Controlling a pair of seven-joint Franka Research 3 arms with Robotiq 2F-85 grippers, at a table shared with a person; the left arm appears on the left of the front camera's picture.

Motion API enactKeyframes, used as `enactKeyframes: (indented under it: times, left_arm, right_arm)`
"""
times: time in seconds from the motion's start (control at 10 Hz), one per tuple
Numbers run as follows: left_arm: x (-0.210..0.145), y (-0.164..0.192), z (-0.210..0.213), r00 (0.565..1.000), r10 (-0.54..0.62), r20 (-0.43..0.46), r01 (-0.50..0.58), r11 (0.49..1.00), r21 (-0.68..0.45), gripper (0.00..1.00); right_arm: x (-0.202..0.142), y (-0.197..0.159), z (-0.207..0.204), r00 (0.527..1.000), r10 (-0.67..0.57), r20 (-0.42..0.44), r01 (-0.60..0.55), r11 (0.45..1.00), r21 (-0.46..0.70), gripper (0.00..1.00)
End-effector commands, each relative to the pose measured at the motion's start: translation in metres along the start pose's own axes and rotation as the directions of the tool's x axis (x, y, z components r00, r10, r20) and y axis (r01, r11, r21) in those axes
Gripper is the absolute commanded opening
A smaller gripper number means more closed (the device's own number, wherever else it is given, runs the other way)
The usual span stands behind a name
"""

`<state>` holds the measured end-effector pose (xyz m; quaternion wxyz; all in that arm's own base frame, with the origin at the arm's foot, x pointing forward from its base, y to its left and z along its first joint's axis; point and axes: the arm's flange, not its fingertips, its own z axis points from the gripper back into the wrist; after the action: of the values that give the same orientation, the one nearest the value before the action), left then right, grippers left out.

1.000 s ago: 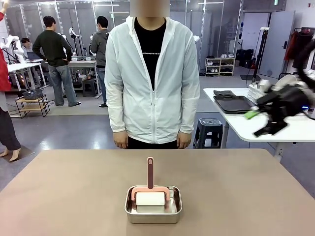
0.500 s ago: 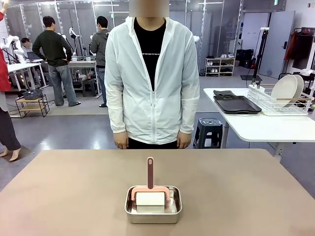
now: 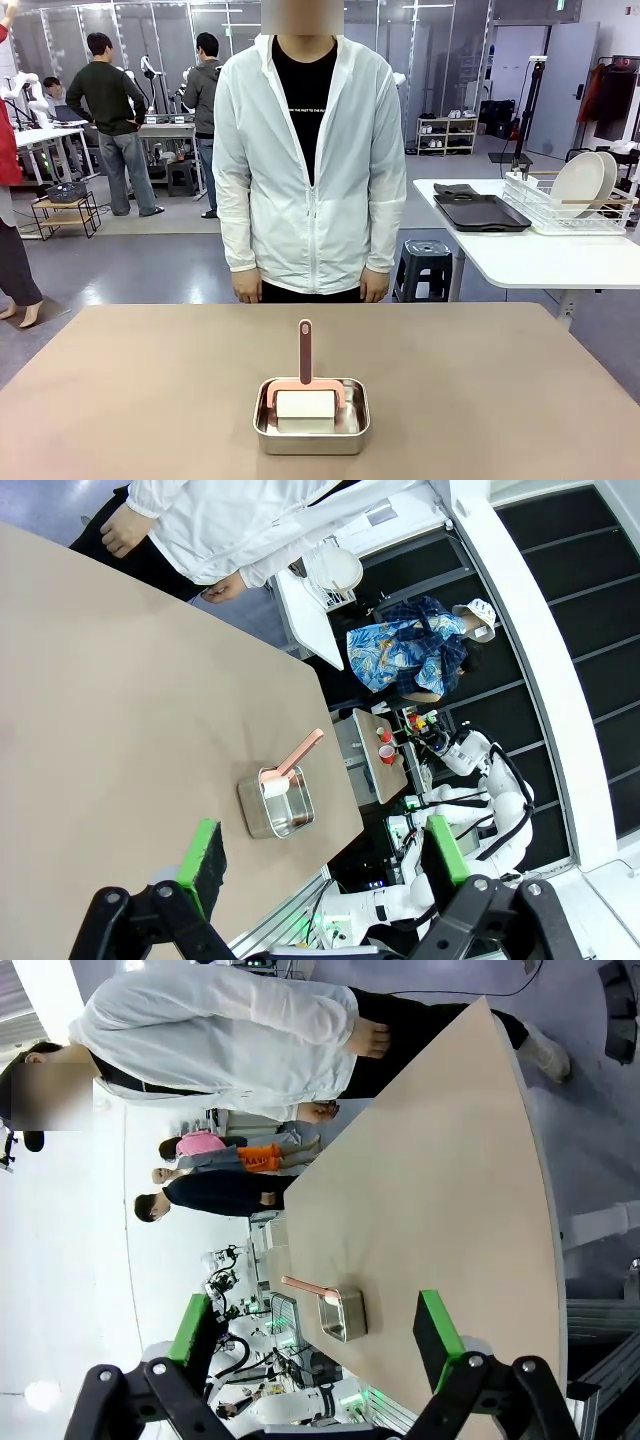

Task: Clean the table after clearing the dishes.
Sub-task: Place the Lint Roller back on top of the Airtight Container.

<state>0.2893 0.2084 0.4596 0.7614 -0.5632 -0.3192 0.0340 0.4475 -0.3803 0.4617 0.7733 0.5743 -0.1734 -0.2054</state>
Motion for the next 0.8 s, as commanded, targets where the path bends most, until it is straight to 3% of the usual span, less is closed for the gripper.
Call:
enactKeyframes:
  times: [0.0,0.7]
  left_arm:
    - [0.0004,-0.0024,0.0027,1.0,0.006,0.007,-0.006,1.0,-0.012,1.0]
    - [0.0004,-0.0024,0.0027,1.0,0.006,0.007,-0.006,1.0,-0.012,1.0]
  right_arm:
    - [-0.0011,0.013,-0.0155,0.999,0.021,-0.035,-0.022,1.0,-0.013,1.0]
    - [-0.0011,0.013,-0.0155,0.999,0.021,-0.035,-0.022,1.0,-0.013,1.0]
